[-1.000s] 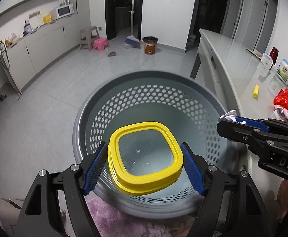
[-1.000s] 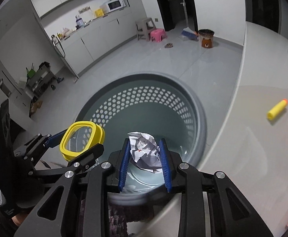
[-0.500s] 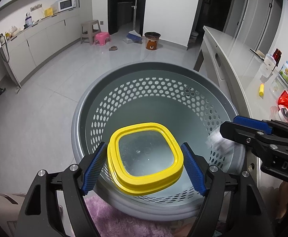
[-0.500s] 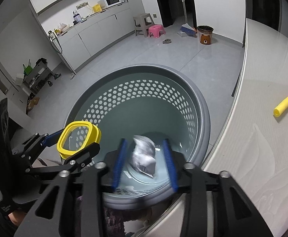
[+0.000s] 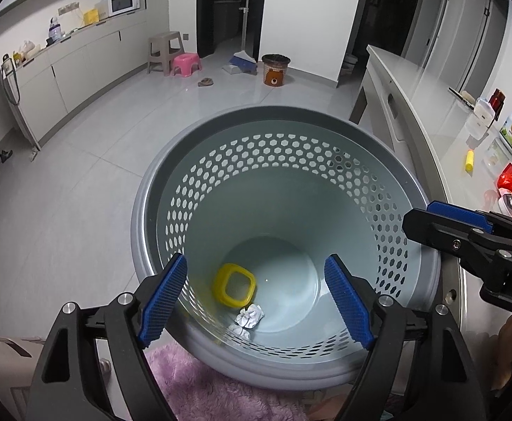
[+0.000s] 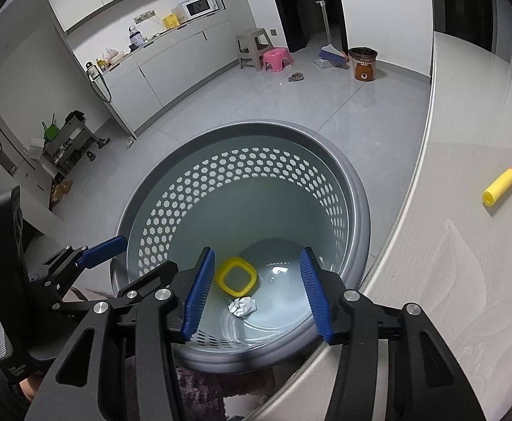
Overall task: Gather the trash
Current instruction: 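Move both tools back from the basket to the table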
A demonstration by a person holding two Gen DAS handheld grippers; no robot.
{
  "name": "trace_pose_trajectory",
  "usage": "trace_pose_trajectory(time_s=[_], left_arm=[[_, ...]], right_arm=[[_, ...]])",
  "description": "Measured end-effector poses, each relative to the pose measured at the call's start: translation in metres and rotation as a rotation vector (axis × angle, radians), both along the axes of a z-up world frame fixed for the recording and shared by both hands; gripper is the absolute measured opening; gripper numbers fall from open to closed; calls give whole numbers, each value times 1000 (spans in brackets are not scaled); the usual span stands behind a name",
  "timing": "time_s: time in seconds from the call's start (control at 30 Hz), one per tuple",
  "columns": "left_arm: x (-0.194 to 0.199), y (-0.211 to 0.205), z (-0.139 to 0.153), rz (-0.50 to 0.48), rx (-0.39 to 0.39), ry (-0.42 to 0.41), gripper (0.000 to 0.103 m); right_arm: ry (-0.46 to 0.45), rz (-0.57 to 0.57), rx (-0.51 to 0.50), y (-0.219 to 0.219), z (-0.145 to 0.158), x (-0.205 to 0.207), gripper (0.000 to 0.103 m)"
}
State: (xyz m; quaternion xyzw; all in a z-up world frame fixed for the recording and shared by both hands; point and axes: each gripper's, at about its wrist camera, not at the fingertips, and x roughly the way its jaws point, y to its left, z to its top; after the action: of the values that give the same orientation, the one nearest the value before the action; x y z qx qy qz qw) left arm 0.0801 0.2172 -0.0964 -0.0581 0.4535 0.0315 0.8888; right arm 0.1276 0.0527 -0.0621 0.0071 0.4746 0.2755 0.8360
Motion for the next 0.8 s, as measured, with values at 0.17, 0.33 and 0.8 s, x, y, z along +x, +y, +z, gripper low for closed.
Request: trace_pose_trajectory(time_s=[0.17, 0.33, 0.8], left_arm=[[-1, -1, 1, 9, 9, -5, 81], [-5, -3, 5, 20, 15, -9, 82], [-23, -16, 28, 32, 52, -62, 92]], right_arm=[[-6, 1, 7, -2, 0, -2, 49], [-22, -10, 13, -7, 1, -5, 49], [-89, -64, 23, -37, 18, -36, 57]])
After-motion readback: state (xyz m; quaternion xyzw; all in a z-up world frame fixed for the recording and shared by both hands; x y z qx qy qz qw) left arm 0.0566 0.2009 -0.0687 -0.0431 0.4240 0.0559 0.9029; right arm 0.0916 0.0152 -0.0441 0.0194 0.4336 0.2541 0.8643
